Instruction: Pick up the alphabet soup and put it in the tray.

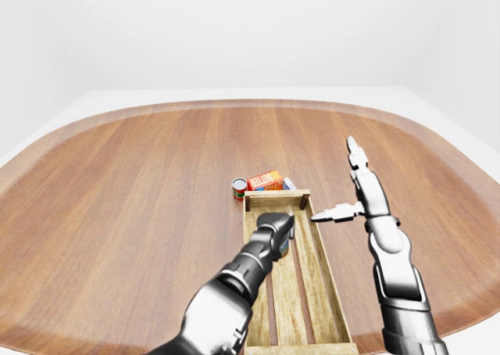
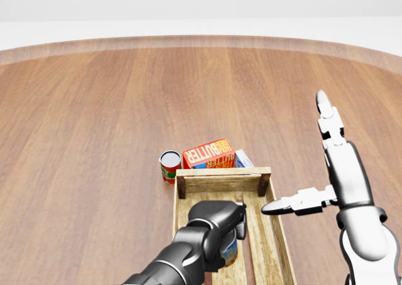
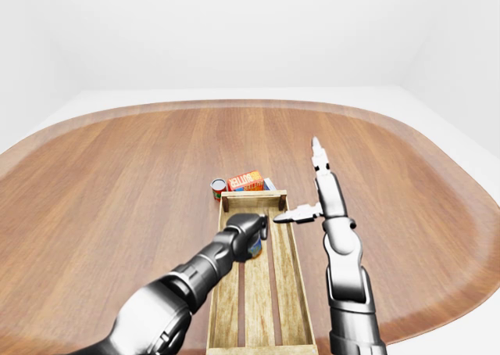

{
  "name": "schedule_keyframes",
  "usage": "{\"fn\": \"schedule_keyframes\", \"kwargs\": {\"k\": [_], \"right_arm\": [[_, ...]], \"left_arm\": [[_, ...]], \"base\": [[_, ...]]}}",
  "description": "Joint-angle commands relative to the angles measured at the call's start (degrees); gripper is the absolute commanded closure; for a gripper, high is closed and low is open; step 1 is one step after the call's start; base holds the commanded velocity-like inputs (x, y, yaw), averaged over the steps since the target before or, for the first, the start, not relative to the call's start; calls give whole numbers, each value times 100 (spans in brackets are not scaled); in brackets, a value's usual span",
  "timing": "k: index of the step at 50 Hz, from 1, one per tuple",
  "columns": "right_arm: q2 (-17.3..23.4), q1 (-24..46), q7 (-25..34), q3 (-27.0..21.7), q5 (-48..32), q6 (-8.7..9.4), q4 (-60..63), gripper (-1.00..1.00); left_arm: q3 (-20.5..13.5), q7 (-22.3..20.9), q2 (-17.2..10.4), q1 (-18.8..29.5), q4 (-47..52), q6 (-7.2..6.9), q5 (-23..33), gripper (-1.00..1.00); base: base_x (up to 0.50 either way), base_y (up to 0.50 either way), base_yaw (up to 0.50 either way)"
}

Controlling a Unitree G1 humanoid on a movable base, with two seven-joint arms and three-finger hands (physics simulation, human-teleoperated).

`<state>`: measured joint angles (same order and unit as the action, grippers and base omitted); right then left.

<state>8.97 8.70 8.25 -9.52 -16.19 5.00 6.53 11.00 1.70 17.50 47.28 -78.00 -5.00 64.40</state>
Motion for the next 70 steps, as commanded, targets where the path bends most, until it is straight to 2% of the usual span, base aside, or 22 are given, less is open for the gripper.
{"fn": "schedule_keyframes", "kwargs": {"k": [1,2,3,38,50,70], "right_arm": [[-4,-10,-16,1,-8,0,-15,-100],[-5,-8,-15,2,-6,0,-11,-100],[-5,-7,-15,3,-7,0,-8,-100],[-38,2,-35,53,-13,0,6,-100],[-34,14,-21,55,-28,0,41,-100],[-41,88,-42,104,-61,0,-82,-100]], "left_arm": [[-78,121,49,-19,90,0,-11,99],[-82,129,45,-12,89,0,-7,-58],[-85,130,43,-11,89,0,-7,-100],[-128,110,-18,98,123,0,-93,-100],[-213,67,-180,251,184,0,-332,-100],[-330,-63,-562,523,584,19,-1072,-100]], "base": [[0,0,0],[0,0,0],[0,0,0],[0,0,0],[0,0,0],[0,0,0]]}}
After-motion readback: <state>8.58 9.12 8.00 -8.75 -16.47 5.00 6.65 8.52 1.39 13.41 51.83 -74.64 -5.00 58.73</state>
